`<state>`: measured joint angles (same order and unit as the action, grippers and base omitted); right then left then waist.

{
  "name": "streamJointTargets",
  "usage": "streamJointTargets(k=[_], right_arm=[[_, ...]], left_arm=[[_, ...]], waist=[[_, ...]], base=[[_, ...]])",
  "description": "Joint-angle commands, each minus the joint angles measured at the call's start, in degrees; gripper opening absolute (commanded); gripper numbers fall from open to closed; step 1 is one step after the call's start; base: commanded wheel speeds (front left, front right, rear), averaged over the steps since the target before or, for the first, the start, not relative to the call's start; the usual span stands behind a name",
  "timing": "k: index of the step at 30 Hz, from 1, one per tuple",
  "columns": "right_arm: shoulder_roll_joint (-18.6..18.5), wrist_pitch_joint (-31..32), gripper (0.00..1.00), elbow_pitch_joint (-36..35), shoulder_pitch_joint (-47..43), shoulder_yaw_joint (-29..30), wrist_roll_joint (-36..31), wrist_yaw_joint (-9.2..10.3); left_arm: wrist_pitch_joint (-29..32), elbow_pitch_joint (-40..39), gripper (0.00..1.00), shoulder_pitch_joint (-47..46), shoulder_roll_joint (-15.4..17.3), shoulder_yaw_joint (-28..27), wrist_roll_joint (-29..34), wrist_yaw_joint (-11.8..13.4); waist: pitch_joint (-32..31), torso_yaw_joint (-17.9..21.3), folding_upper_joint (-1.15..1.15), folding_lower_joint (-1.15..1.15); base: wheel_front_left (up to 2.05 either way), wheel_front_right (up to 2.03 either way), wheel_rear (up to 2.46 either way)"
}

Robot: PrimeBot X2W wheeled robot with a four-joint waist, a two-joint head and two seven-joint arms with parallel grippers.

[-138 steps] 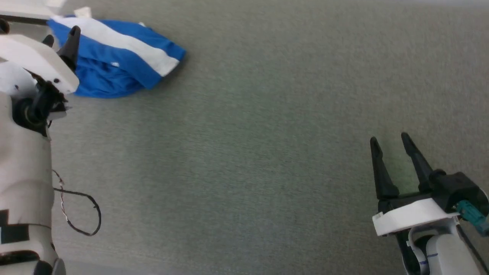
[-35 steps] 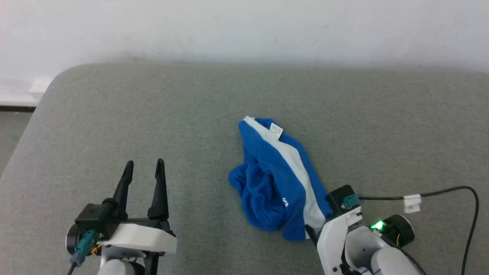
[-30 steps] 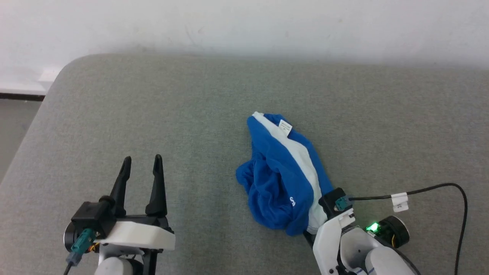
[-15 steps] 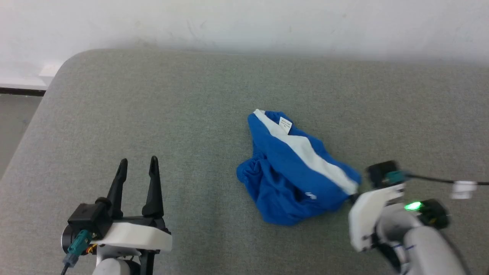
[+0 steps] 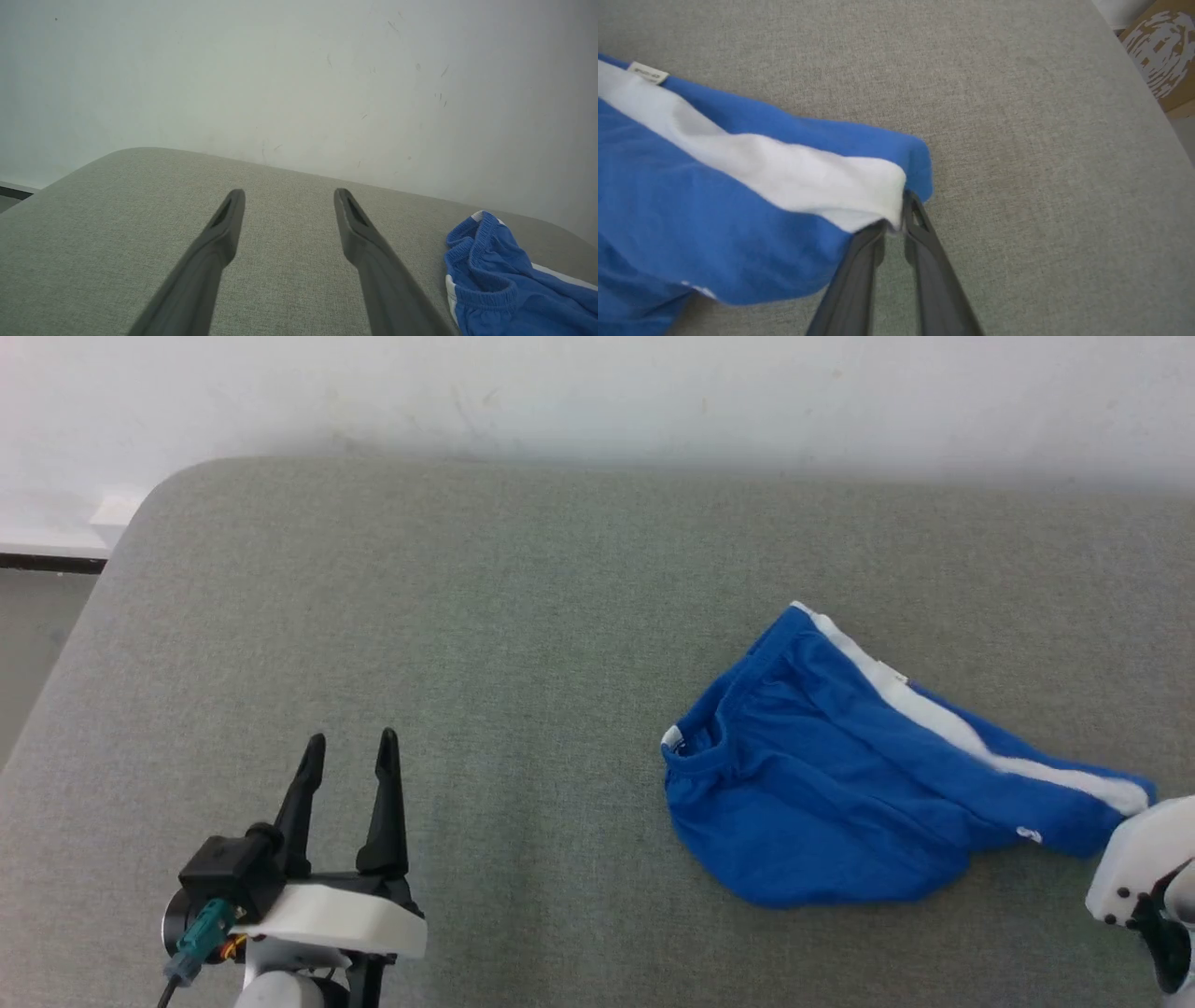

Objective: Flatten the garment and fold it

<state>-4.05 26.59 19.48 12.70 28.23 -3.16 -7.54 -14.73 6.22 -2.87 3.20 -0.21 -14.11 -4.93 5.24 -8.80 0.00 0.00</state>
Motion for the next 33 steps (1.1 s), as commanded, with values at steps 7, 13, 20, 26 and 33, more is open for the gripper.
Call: streamJointTargets(k=[7, 13, 20, 26, 33], right_arm=[[1.1, -13.4, 1.0, -5.2, 1.0, -1.8, 6.7, 0.05], [1.2, -20.7, 1.0, -9.9, -5.4, -6.5, 16.8, 0.05], [1.2, -22.7, 1.0, -12.3, -9.2, -10.5, 19.4, 0.05], [1.2, -22.8, 1.0, -13.7, -8.3, -12.5, 19.9, 0.05], [1.2, -24.0, 1.0, -13.7, -6.8, -15.4, 20.0, 0.05]], left_arm=[[-0.3, 1.6, 1.0, -1.3, -0.3, 1.4, -1.3, -0.6], [2.5, 4.0, 1.0, -5.7, -0.3, 6.4, -4.6, -1.2], [19.7, 11.7, 1.0, -17.8, -0.2, 13.5, -7.4, -1.8], [39.3, 21.3, 1.0, -28.8, 0.0, 18.2, -8.5, -1.3], [49.2, 30.4, 1.0, -33.6, 4.3, 21.8, -3.4, 0.9]], waist=[[-1.6, 1.6, 0.0, 0.0], [-2.5, 4.6, 0.0, 0.0], [-1.4, 9.9, 0.0, 0.0], [1.6, 14.9, 0.0, 0.0], [4.3, 19.4, 0.0, 0.0]], base=[[0.0, 0.0, 0.0], [0.0, 0.0, 0.0], [0.0, 0.0, 0.0], [0.0, 0.0, 0.0], [0.0, 0.0, 0.0]])
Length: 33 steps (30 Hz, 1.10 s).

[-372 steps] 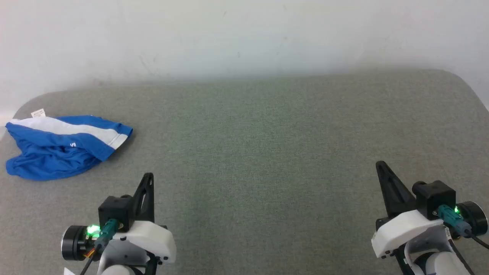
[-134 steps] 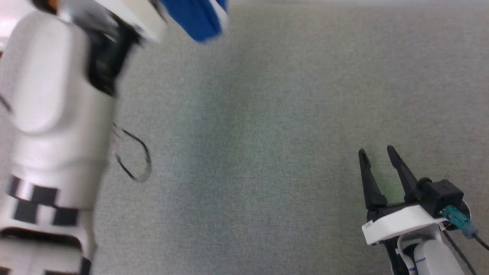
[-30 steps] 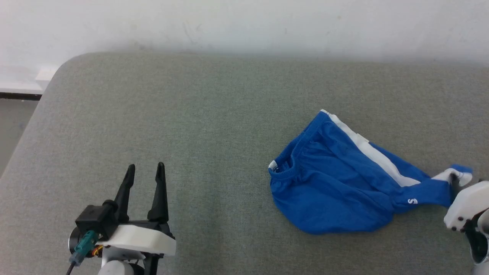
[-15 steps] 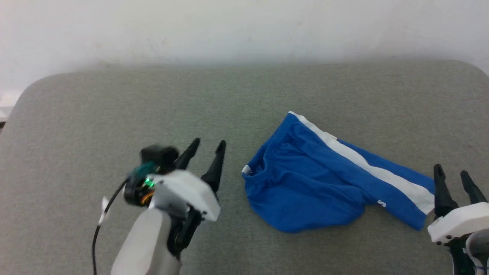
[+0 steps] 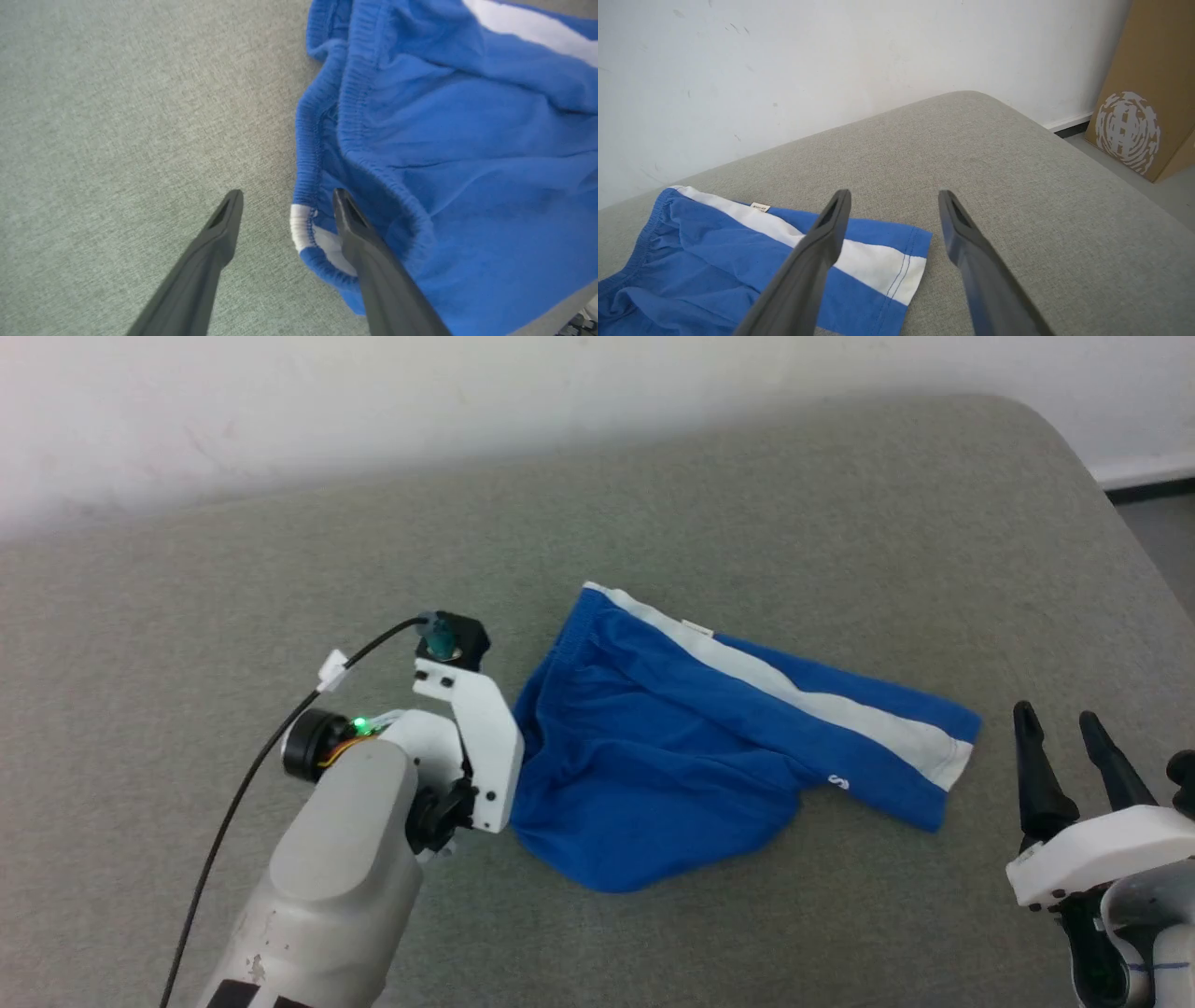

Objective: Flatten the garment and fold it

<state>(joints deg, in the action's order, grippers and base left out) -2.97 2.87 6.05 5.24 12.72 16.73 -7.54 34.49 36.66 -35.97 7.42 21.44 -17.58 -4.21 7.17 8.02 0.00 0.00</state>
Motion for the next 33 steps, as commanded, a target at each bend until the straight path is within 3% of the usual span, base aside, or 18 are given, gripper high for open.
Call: streamJointTargets(k=[1, 7, 9, 16, 21, 29, 33], right_arm=[[0.1, -0.5, 1.0, -0.3, 0.7, -0.1, 0.1, 0.05], [0.1, -1.5, 1.0, 0.0, 0.9, -0.2, 0.3, 0.05], [0.1, -1.7, 1.0, 0.2, 1.2, -0.6, 0.4, 0.05], [0.1, -2.0, 1.0, 1.1, 1.1, -1.4, 0.3, 0.05], [0.1, -1.9, 1.0, 1.5, 0.1, -0.8, -0.2, 0.05], [0.1, -1.2, 1.0, 1.4, -0.4, -1.4, -0.3, 0.05], [0.1, -0.9, 1.0, 1.3, -0.6, -1.8, -0.4, 0.05]], left_arm=[[0.2, 0.7, 1.0, -0.5, 0.4, 0.2, 0.2, 0.4], [0.0, 4.7, 1.0, -0.1, 1.2, -0.1, -0.2, 1.1], [-0.6, 5.3, 0.02, -0.2, 0.9, -0.2, -0.8, 0.8], [-6.4, 4.1, 0.0, -1.2, -0.3, -4.1, -5.8, -0.2], [-11.9, -1.2, 0.0, 1.0, 0.8, -9.7, -10.3, 0.7], [-12.6, -13.7, 0.0, 18.0, 5.3, -17.4, -14.8, 5.9], [-10.5, -20.8, 0.0, 29.8, 5.2, -19.6, -16.6, 9.3]], waist=[[2.6, 2.8, 0.0, 0.0], [3.3, 2.7, 0.0, 0.0], [3.3, 2.2, 0.0, 0.0], [2.0, -1.0, 0.0, 0.0], [0.3, -5.5, 0.0, 0.0], [-1.9, -11.7, 0.0, 0.0], [-2.6, -13.9, 0.0, 0.0]], base=[[0.0, 0.0, 0.0], [0.0, 0.0, 0.0], [0.0, 0.0, 0.0], [0.0, 0.0, 0.0], [0.0, 0.0, 0.0], [0.0, 0.0, 0.0], [0.0, 0.0, 0.0]])
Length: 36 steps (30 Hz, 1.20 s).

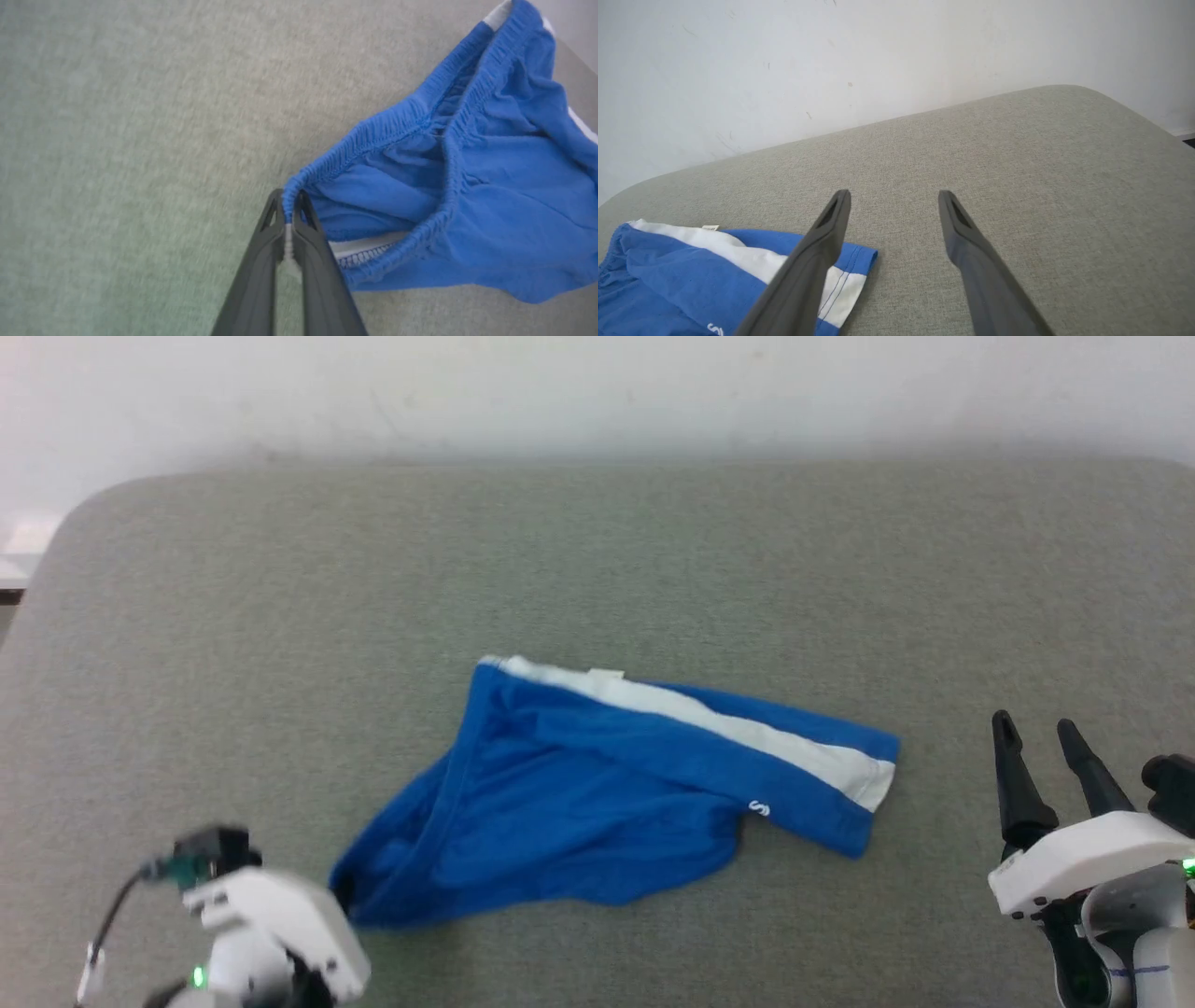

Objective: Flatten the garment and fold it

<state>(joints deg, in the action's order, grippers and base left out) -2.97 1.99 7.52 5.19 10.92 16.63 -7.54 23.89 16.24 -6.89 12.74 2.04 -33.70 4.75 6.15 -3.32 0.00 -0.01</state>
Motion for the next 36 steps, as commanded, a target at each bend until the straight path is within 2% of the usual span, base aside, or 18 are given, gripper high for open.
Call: streamJointTargets(k=[1, 3, 6, 9, 10, 11, 18, 22, 25, 29, 32, 36], right_arm=[[0.1, 0.1, 1.0, -0.1, -0.7, 0.0, -0.3, 0.05], [0.1, 0.1, 1.0, -0.2, -0.8, 0.0, -0.3, 0.05], [0.1, 0.3, 1.0, -0.2, -0.7, -0.5, -0.3, 0.05], [0.1, 0.4, 1.0, 0.0, -0.6, -0.8, -0.2, 0.05], [0.1, 0.3, 1.0, 0.1, -0.6, -1.0, -0.2, 0.05], [0.1, 0.3, 1.0, 0.2, -0.5, -1.2, -0.1, 0.05], [0.1, 0.1, 1.0, 0.7, -1.1, -1.7, 0.6, 0.05], [0.1, 0.3, 1.0, 0.3, -1.2, -1.3, 0.4, 0.05], [0.1, 0.5, 1.0, 0.0, -0.6, -1.7, 0.4, 0.05], [0.1, 0.6, 1.0, 0.0, 0.4, -2.7, 0.7, 0.05], [0.1, 0.4, 1.0, 0.1, 0.8, -3.1, 1.0, 0.05], [0.1, 0.3, 1.0, 0.2, 0.8, -3.0, 0.8, 0.05]], left_arm=[[1.0, -2.2, 0.0, 3.6, -0.4, -0.4, -0.9, 1.2], [3.9, -5.0, 0.0, 8.9, -0.7, 0.2, -1.4, 2.4], [7.9, -8.0, 0.0, 13.9, -1.6, 1.1, -3.4, 2.6], [7.8, -11.2, 0.0, 15.3, -3.1, -0.1, -5.6, 3.2], [7.0, -12.1, 0.34, 15.3, -3.6, -1.0, -6.3, 3.5], [6.4, -12.7, 1.0, 15.3, -3.4, -1.7, -6.2, 3.7], [1.9, -20.5, 1.0, 12.3, 0.2, -3.7, -0.8, 6.4], [1.9, -22.9, 1.0, 5.4, 1.6, -0.7, 1.5, 4.5], [4.3, -20.7, 1.0, -1.5, 2.2, 3.7, 3.1, 2.0], [8.9, -13.4, 1.0, -9.1, 2.8, 9.1, 4.9, -0.9], [11.7, -7.4, 1.0, -12.3, 4.1, 11.5, 7.0, -1.7], [12.0, -2.7, 1.0, -14.1, 4.8, 11.8, 7.9, -1.6]], waist=[[-1.7, -3.0, 0.0, 0.01], [-1.9, -4.0, 0.0, 0.01], [-2.1, -4.9, 0.0, 0.01], [-2.3, -5.3, 0.0, 0.01], [-2.4, -5.2, 0.0, 0.01], [-2.5, -5.1, 0.0, 0.01], [-2.5, -3.8, 0.0, 0.01], [-1.6, -3.4, 0.0, 0.01], [-0.6, -2.6, 0.0, 0.01], [0.6, -0.9, 0.0, 0.01], [1.3, 0.5, 0.0, 0.01], [1.9, 1.6, 0.0, 0.01]], base=[[0.0, 0.0, 0.0], [0.0, 0.0, 0.0], [0.0, 0.0, 0.0], [0.0, 0.0, 0.0], [0.0, 0.0, 0.0], [0.0, 0.0, 0.0], [0.0, 0.0, 0.0], [0.0, 0.0, 0.0], [0.0, 0.0, 0.0], [0.0, 0.0, 0.0], [0.0, 0.0, 0.0], [0.0, 0.0, 0.0]])
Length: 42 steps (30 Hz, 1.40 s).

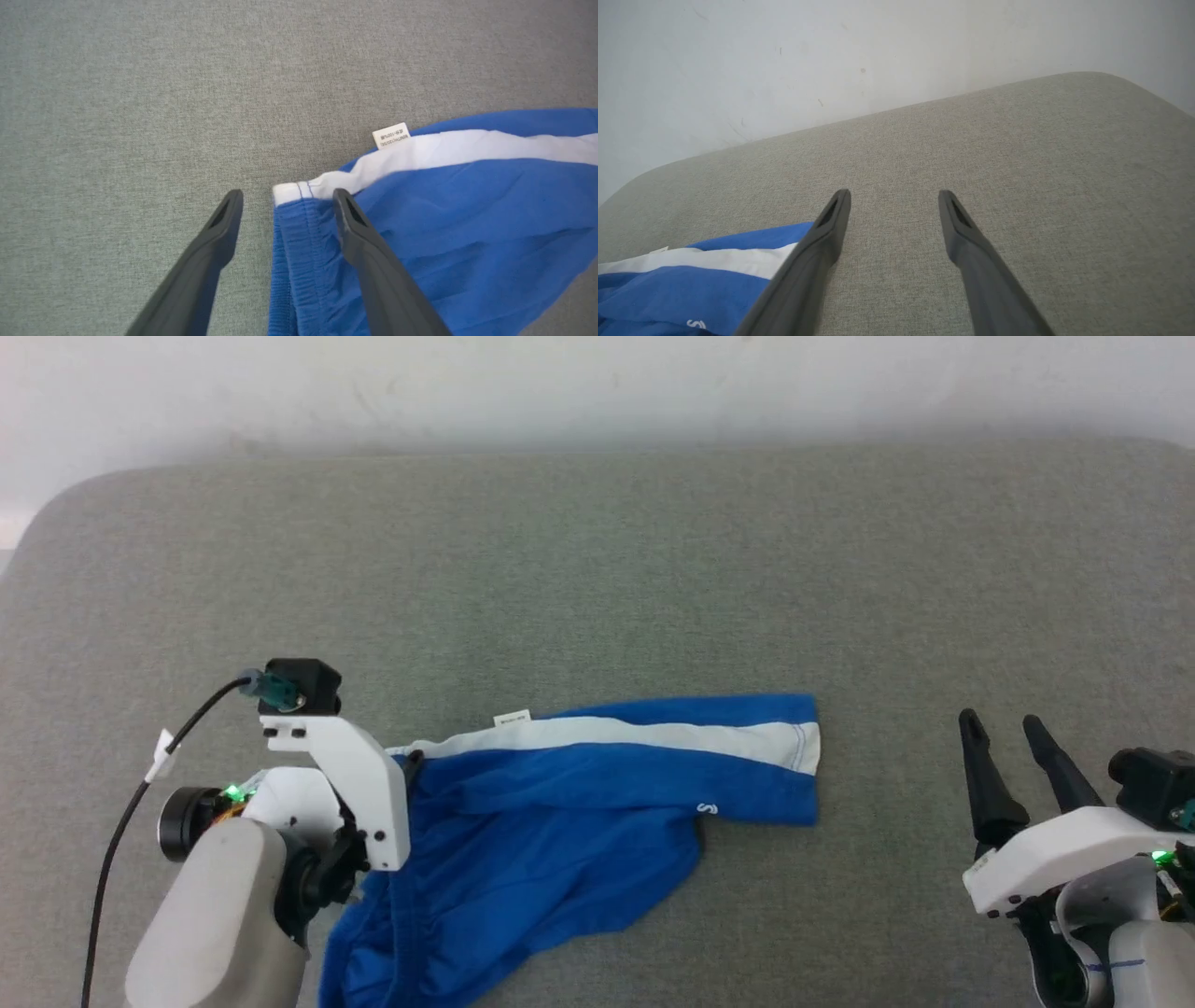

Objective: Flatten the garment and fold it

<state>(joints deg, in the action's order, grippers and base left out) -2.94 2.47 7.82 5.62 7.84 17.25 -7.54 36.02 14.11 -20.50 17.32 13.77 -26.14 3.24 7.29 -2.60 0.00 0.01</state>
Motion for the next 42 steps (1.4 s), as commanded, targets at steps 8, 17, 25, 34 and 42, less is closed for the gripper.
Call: streamJointTargets(k=[8, 17, 25, 34, 42], right_arm=[[0.1, -0.3, 1.0, -0.9, 0.6, 0.9, -0.3, 0.05], [0.1, -0.3, 1.0, -0.8, 1.1, 0.3, -0.4, 0.05], [0.1, 6.2, 1.0, -1.7, 1.6, -4.2, -4.6, 0.05], [0.1, 25.6, 1.0, 2.1, 8.2, -10.8, -7.9, 0.05], [0.1, 28.1, 1.0, 10.3, 15.3, -14.5, -9.6, 0.05]], left_arm=[[-1.2, 6.7, 1.0, -2.9, -0.6, -0.8, -1.9, -1.1], [-5.0, 9.1, 0.0, -3.6, -1.9, -1.3, -3.7, -2.7], [-11.0, 3.1, 0.0, 0.5, -2.9, -4.3, -6.3, -2.2], [-11.9, -3.9, 0.0, 5.2, -3.5, -4.1, -7.0, -1.5], [-11.5, -5.5, 0.0, 4.8, -4.3, -2.8, -7.3, -1.7]], waist=[[2.1, 1.8, 0.0, -0.01], [2.4, 1.2, 0.0, -0.01], [2.3, 0.8, 0.0, -0.01], [3.5, 0.0, 0.0, -0.01], [5.2, -1.6, 0.0, -0.01]], base=[[0.0, 0.0, 0.0], [0.0, 0.0, 0.0], [0.0, 0.0, 0.0], [0.0, 0.0, 0.0], [0.0, 0.0, 0.0]])
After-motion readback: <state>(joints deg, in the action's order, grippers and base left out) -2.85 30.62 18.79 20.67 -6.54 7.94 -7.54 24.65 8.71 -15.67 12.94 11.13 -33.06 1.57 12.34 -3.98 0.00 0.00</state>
